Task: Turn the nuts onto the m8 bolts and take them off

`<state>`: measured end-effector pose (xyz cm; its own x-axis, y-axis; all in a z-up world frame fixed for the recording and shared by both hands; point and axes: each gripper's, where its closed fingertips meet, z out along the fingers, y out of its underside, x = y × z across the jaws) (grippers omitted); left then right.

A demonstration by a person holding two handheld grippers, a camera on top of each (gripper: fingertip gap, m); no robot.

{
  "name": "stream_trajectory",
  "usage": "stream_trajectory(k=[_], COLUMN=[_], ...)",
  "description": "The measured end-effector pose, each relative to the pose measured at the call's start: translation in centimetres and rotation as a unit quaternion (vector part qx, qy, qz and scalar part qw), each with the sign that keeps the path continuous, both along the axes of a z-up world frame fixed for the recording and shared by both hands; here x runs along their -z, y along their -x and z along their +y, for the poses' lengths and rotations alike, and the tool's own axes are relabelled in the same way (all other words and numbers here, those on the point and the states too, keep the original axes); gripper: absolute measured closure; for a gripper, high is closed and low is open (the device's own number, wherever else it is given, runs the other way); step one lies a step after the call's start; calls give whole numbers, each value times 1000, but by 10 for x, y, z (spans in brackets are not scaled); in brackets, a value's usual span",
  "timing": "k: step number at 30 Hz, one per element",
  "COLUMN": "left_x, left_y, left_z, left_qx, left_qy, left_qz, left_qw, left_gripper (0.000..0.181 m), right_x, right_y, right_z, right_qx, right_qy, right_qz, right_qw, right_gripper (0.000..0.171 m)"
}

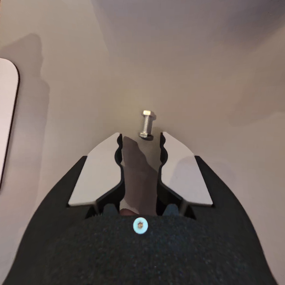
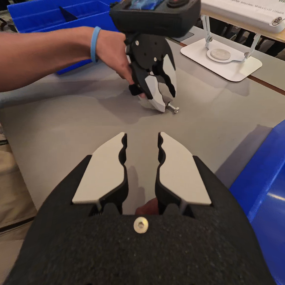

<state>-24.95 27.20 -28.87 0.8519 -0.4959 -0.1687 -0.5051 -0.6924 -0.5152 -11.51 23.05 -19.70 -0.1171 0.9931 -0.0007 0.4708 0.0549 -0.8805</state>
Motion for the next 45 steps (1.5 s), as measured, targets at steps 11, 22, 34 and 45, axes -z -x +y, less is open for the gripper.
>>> stream_trajectory(k=[11,22,34,45], left_x=[4,-132,-173,-173], left_y=[-16,-79,-75,-57], left_z=[-1,-85,-142,-151], left_qx=[42,56,48,21], left_qy=[11,-277,-352,-368], left_qz=[-19,-275,-332,-320], left_qw=[999,919,874,873], left_gripper=[174,174,174,174], right_x=[2,-55,-96,-97], right_y=[-2,39,64,71], right_z=[13,-33,-107,-114], right_qx=[17,-104,-224,-221], right_qy=[21,125,213,202], right_qz=[6,137,183,171], right_qw=[1000,977,933,939], right_gripper=[142,139,135,135])
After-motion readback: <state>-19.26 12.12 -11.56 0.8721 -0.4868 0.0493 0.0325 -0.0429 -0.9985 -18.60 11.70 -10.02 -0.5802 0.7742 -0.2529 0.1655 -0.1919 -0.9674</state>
